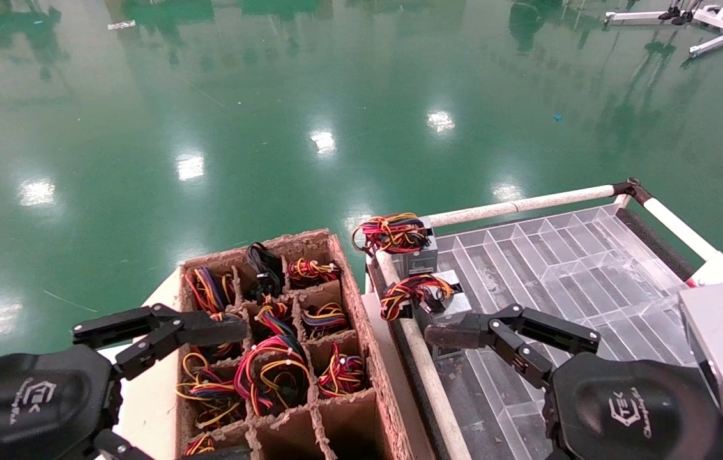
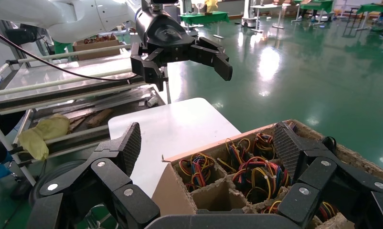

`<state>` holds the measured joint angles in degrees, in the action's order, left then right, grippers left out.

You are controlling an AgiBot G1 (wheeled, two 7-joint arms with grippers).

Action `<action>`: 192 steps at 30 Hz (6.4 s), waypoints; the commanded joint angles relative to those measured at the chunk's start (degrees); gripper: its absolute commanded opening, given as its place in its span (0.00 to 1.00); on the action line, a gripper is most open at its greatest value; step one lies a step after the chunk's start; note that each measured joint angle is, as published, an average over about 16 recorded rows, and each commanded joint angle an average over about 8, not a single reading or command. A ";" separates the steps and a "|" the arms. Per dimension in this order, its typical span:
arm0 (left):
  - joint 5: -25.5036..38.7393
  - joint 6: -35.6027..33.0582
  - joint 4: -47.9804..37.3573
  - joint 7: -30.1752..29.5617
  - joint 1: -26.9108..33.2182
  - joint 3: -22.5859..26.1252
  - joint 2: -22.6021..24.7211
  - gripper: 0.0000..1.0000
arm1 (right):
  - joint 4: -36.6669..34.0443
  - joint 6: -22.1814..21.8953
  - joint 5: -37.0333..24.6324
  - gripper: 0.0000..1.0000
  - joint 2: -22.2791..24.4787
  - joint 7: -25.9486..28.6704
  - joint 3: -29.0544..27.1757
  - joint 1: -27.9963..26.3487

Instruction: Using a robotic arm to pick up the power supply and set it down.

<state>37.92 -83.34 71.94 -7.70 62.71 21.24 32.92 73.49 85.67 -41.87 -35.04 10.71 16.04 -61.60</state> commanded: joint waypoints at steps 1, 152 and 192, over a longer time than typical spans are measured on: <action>0.00 0.00 0.00 0.00 0.00 0.00 0.00 0.00 | 0.00 0.00 0.00 1.00 0.00 0.00 0.00 0.00; -0.03 0.01 -0.01 0.02 0.02 0.04 -0.01 1.00 | -8.31 -2.05 -25.42 0.00 1.80 0.81 3.75 -27.43; -0.04 0.01 -0.01 0.03 0.02 0.05 -0.02 1.00 | -27.57 4.01 -31.92 0.00 -10.22 -22.18 18.44 -35.19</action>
<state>37.88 -83.32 71.93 -7.67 62.73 21.29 32.90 45.88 89.61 -73.67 -45.09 -11.47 34.42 -96.62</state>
